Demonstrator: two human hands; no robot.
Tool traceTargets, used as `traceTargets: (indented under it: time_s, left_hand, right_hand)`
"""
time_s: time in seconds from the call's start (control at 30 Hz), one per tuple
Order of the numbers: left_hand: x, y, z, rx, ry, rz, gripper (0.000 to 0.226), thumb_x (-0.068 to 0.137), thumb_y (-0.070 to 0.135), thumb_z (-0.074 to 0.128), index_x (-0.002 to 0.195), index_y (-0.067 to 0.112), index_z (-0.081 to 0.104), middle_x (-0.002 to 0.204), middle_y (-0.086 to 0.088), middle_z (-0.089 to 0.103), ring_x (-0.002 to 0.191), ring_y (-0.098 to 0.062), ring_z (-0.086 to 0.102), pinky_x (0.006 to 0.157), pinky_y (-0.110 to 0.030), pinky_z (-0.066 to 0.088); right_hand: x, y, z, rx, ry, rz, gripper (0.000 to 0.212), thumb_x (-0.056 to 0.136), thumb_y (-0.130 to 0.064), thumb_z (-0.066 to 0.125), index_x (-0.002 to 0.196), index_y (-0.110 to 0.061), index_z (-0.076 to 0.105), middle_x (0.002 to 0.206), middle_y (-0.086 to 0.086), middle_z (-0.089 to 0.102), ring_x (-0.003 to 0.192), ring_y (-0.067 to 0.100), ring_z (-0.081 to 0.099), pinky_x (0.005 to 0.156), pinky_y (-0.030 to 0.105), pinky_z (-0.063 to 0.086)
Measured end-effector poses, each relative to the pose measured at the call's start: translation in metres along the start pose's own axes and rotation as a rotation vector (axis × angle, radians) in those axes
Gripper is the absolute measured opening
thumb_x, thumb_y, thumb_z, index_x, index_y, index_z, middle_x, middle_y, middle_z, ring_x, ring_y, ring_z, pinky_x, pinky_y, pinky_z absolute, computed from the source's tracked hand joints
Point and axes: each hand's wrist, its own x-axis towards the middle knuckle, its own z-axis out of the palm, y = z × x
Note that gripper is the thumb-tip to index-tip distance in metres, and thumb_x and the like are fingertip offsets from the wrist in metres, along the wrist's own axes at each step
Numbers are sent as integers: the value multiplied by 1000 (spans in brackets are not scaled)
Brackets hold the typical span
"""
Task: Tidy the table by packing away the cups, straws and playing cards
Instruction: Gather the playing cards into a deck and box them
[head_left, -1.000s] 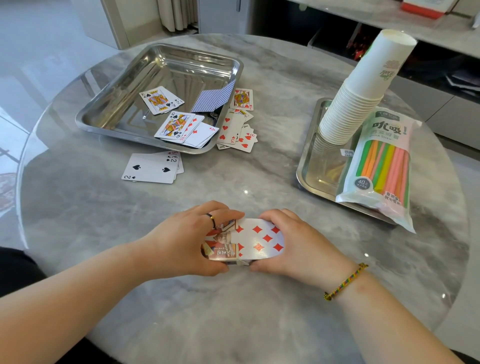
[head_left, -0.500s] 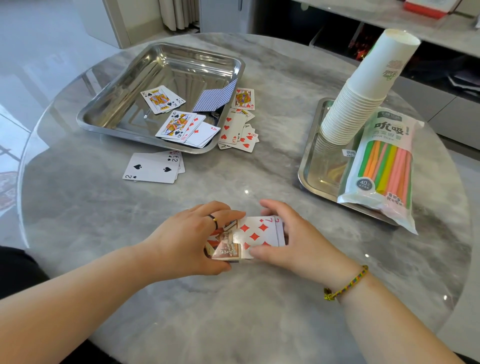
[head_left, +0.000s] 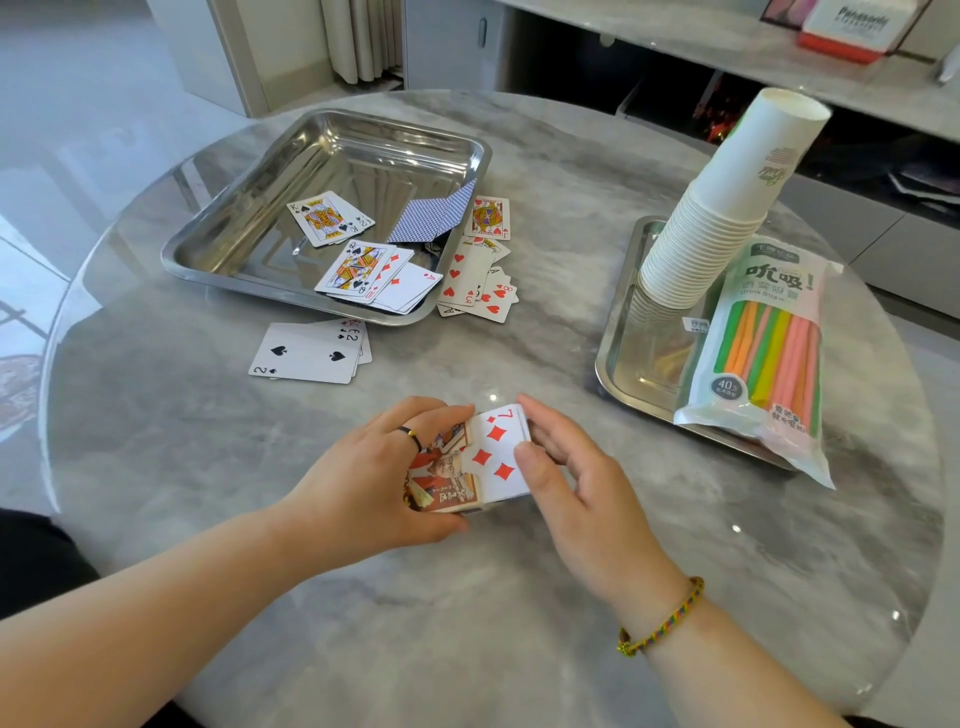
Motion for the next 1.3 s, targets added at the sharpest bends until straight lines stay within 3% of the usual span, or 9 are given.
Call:
traceTargets:
  time_s: [0.03,0.17,0.3,0.5,0.67,0.87,1.0,1.1,1.3]
  left_hand:
    - [0,0,1,-4,-1,4,84,62,39,76,133,39,31,107,32,27,95,8,37,71,9,26]
    - [0,2,2,-12,32,21,83,62,39,76,132,37,32,109,31,28,95,9,36,76,4,25]
    - [-1,5,1,-89,94,38,78,61,33,76,129,34,39,102,40,28,93,16,33,74,9,26]
    - [1,1,-3,-101,138,46,81,60,33,79,119,46,26,104,40,27,93,16,34,75,10,26]
    - [0,2,-1,-102,162,56,80,59,32,79,115,48,25,105,39,28,94,15,36,75,10,26]
    - [-1,3,3,-134,208,89,80,57,22,82,115,43,32,106,34,33,100,11,38,79,8,27]
    - [1,2,2,-114,194,103,84,56,26,83,113,48,26,107,36,29,103,9,36,79,10,23]
    - [1,1,1,-118,202,97,84,56,25,83,112,50,24,107,36,29,104,7,37,80,8,24]
    - [1,2,1,-115,225,112,77,59,24,81,114,43,31,107,34,29,105,5,37,83,6,24]
  right_hand:
    - [0,0,2,-42,-26,-9,36,89,-30,49,122,-39,39,117,-18,52,119,3,45,104,20,35]
    - [-2,-1,9,-295,-55,-92,62,77,-48,37,136,-31,26,111,-42,21,112,-14,18,95,-3,11]
    - [-4,0,15,-436,-160,-121,63,75,-54,32,131,-45,4,129,-34,-10,116,-19,-10,100,7,-6]
    - [-3,3,10,-371,-118,-91,51,77,-51,34,113,-52,-2,124,-41,-7,108,-36,-14,97,-5,-7]
    - [-2,5,8,-330,-163,-77,53,87,-41,48,110,-56,3,124,-41,-1,106,-38,-11,91,-10,-4]
    - [-2,2,12,-214,-221,-69,48,81,-50,48,111,-62,13,121,-47,9,110,-33,3,89,-11,7]
    - [0,0,8,-47,-121,-36,36,80,-43,50,106,-57,29,125,-34,28,123,-16,26,105,6,23]
    - [0,-2,9,-8,-129,-52,28,81,-48,52,104,-56,39,119,-29,42,114,-11,42,98,10,35]
    - [-4,0,17,-27,-138,-92,47,80,-35,54,110,-61,29,118,-31,41,108,-13,45,87,7,41]
